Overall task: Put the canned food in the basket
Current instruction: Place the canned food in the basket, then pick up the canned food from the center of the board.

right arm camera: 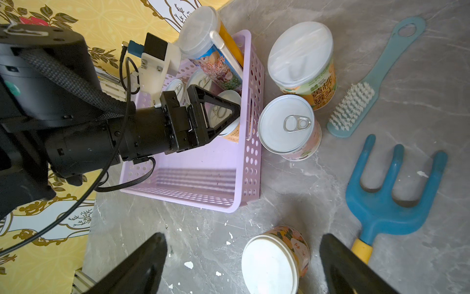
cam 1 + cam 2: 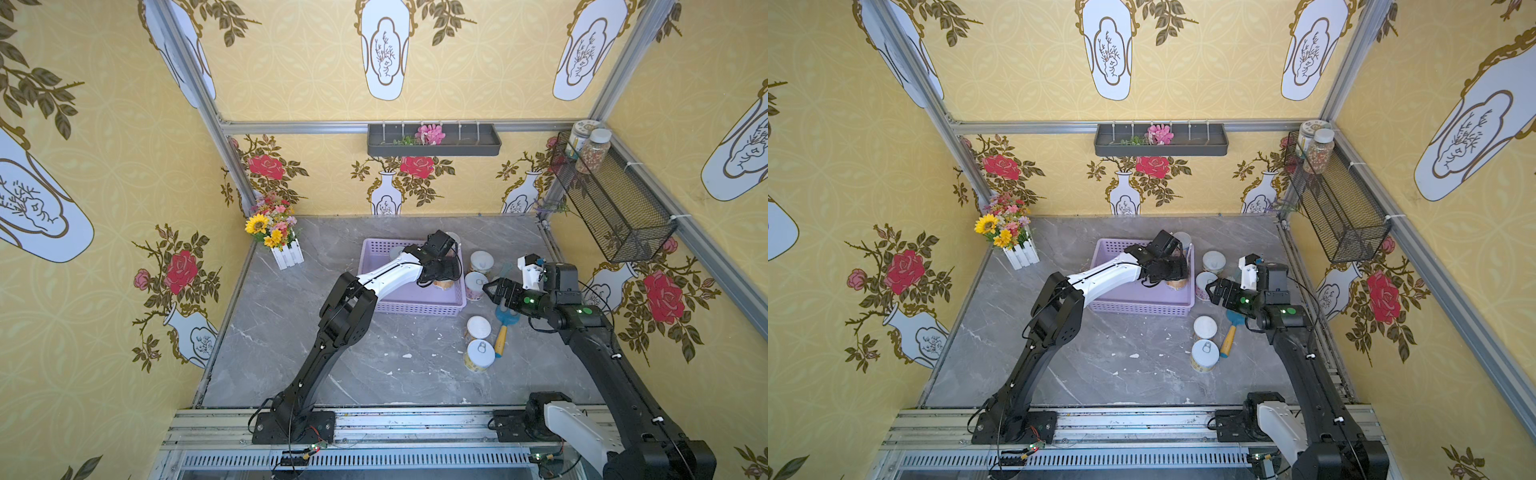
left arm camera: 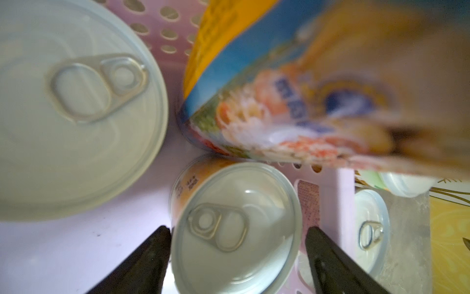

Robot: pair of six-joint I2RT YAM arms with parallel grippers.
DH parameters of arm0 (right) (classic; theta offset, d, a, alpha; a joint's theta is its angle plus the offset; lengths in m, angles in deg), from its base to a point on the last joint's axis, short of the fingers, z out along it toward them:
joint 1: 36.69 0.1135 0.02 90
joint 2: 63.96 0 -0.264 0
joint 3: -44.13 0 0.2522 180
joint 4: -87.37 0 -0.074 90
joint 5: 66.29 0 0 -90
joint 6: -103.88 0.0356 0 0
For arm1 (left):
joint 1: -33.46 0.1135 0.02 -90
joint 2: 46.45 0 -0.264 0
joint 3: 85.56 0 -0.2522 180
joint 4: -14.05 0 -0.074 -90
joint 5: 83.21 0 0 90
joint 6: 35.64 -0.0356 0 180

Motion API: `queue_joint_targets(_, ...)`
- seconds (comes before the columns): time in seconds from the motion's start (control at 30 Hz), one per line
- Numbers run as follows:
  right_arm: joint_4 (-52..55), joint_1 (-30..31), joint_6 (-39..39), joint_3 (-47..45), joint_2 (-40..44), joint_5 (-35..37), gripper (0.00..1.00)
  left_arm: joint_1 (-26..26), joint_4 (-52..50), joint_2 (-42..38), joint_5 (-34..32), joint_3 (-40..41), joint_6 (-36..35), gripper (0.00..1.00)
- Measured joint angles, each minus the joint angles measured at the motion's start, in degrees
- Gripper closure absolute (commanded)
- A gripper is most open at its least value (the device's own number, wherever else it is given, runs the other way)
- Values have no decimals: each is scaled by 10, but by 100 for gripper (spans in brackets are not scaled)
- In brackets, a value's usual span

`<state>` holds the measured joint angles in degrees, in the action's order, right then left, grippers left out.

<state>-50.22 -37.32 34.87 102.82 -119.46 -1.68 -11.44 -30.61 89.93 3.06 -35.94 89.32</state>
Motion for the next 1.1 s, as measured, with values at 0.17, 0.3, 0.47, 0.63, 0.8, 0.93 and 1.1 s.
queue_joint_targets(0.17,13,0,0,-2,11,0,3,0,4,0,3,0,2,10)
queue_joint_targets(0.3,36,0,0,-3,23,3,3,0,6,-18,10,15,2,9)
queue_joint_targets(0.47,85,2,0,4,42,18,3,-8,24,-104,11,83,2,7)
queue_joint_targets(0.63,151,40,41,28,35,79,3,-17,49,-218,11,182,6,0)
queue_joint_targets(0.8,239,128,106,41,22,171,3,-20,97,-354,48,318,8,0)
queue_joint_targets(0.93,299,231,172,48,12,224,3,-25,166,-458,111,444,6,0)
queue_joint_targets(1.1,334,345,255,50,-28,271,3,-51,209,-566,157,566,9,0)
